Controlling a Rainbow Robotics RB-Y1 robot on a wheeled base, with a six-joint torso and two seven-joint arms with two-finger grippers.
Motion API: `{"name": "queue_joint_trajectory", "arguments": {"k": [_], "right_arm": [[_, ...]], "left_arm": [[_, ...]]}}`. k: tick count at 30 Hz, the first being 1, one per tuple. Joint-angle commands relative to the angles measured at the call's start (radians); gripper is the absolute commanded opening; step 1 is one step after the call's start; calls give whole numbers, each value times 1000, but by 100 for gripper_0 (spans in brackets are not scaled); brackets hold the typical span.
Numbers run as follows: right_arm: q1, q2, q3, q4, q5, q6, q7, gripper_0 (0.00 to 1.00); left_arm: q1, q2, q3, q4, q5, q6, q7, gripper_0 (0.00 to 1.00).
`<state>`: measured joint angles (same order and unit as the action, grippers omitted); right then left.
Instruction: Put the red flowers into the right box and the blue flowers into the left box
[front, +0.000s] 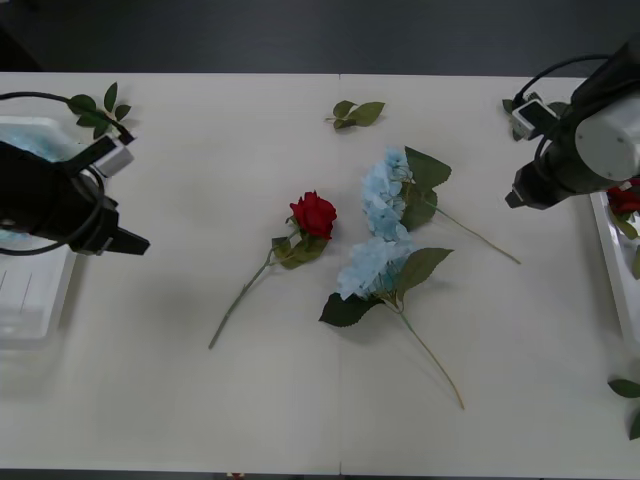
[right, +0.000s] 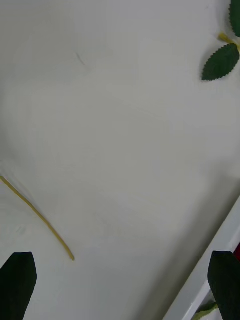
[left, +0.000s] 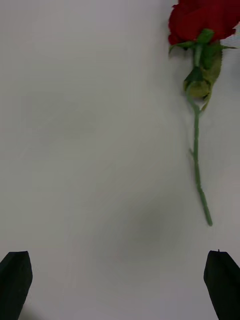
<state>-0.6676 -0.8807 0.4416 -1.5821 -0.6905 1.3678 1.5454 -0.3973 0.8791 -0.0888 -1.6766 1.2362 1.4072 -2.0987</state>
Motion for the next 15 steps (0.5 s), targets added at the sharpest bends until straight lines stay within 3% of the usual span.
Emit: {"name": "queue_joint_trajectory", "arguments": {"k": [1, 5, 15], "right_arm": [[-46, 39, 95, -15, 62, -6, 35, 100], [-55, 91, 154, -4, 106, -27, 25, 100], [-55, 229, 155, 103, 135, -133, 22, 100]], "left_arm": [[-57, -11, -105, -35, -12, -86, -1, 100], [-92, -46, -212, -34, -70, -148, 72, 100], [-176, -181, -370, -32, -277, -163, 350, 100]]}}
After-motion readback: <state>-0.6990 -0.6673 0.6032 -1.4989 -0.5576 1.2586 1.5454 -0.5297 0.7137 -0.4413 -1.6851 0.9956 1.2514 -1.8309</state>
